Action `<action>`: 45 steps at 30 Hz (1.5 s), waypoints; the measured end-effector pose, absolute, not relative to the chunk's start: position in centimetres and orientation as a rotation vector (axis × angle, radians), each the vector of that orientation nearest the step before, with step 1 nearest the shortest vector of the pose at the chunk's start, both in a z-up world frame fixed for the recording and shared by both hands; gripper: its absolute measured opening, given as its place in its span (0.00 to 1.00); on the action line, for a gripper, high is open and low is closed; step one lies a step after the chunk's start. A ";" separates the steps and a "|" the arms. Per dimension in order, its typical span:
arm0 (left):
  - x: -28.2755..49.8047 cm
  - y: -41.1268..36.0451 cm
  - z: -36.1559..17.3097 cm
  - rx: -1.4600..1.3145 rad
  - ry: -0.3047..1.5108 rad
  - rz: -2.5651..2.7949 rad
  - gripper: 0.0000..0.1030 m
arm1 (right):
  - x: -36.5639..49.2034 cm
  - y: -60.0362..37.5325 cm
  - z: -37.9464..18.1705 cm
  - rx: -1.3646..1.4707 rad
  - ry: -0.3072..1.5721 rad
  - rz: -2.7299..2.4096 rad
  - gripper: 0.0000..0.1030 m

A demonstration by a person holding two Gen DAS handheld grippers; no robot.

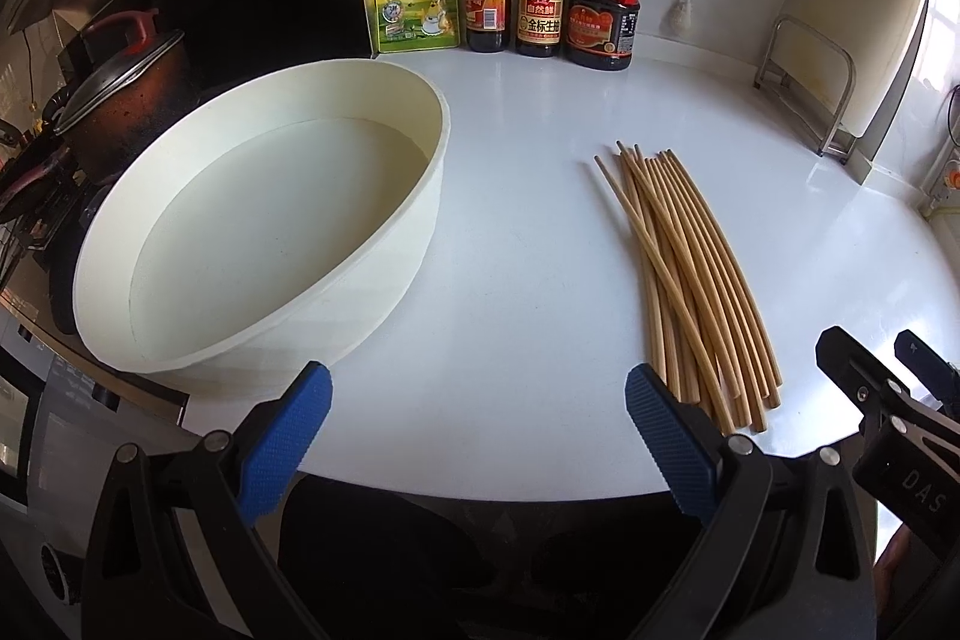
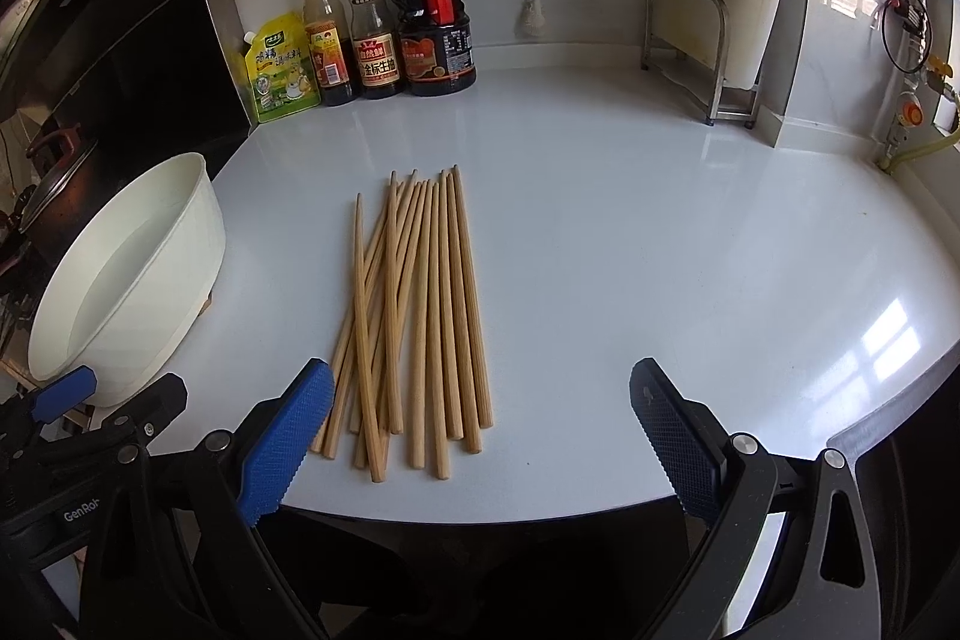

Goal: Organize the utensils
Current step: 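Move both grippers toward the bundle of wooden chopsticks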

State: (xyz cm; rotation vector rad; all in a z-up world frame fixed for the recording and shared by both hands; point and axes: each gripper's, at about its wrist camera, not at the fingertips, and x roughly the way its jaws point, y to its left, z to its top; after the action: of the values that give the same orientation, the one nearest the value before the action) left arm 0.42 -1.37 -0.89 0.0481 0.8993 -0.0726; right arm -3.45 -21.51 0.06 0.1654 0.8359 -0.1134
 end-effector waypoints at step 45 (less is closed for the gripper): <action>7.9 -7.6 -6.1 0.071 0.999 -0.098 0.94 | 7.0 -25.4 -6.2 0.005 1.030 -0.091 0.92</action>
State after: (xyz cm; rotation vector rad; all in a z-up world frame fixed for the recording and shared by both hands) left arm 7.89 -7.64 -6.14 0.0713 0.9995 -0.0981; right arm 7.00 -25.35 -6.25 0.0046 1.0301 -0.0907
